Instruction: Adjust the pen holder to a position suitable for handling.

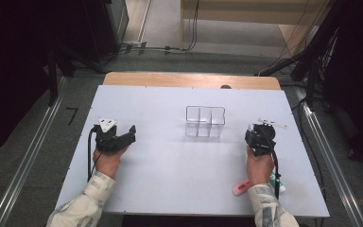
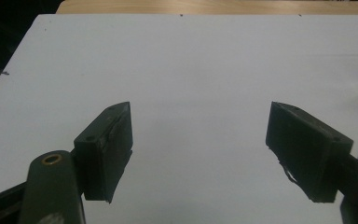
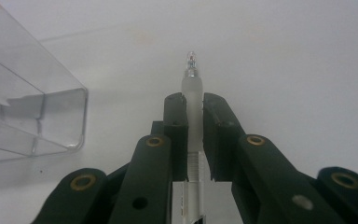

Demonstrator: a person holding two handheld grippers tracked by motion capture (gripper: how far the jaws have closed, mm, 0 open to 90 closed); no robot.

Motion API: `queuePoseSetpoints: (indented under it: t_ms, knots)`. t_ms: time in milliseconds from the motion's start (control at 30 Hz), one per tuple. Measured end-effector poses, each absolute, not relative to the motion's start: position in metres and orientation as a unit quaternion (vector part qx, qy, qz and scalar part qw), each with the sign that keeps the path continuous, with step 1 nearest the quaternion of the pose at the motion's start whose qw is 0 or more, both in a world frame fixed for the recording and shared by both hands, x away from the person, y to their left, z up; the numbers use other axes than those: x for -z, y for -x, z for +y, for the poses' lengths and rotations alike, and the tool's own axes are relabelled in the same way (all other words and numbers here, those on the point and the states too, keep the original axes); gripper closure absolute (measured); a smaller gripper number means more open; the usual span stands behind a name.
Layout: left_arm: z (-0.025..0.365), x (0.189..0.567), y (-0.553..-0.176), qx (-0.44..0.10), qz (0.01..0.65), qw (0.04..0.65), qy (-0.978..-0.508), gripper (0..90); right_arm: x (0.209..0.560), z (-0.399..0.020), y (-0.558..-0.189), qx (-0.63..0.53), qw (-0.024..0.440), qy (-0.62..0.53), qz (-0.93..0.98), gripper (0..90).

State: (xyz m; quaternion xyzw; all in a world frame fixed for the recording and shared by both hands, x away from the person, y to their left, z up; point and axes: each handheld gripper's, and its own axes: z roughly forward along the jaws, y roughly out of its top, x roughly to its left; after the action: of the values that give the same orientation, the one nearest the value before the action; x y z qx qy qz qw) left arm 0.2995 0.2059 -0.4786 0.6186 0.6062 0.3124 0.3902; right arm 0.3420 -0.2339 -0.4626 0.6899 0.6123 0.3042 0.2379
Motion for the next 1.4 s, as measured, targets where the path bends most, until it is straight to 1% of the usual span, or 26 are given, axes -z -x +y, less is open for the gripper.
queuePoseSetpoints:
  t_ms: [367,933,1167,1400]
  knots:
    - [0.206,0.479,-0.300,-0.313,0.607,0.387,-0.619,23.1,0.447,-0.227,-0.339,-0.328,0.239,-0.669,0.623,78.5]
    - [0.207,0.481,-0.300,-0.314,0.609,0.386,-0.618,23.1,0.421,-0.207,-0.348,-0.352,0.244,-0.625,0.653,78.5]
    - [0.207,0.481,-0.300,-0.315,0.608,0.384,-0.620,23.1,0.413,-0.189,-0.353,-0.364,0.237,-0.605,0.667,78.5]
    - [0.207,0.482,-0.300,-0.316,0.609,0.386,-0.617,23.1,0.402,-0.165,-0.361,-0.372,0.242,-0.580,0.683,78.5]
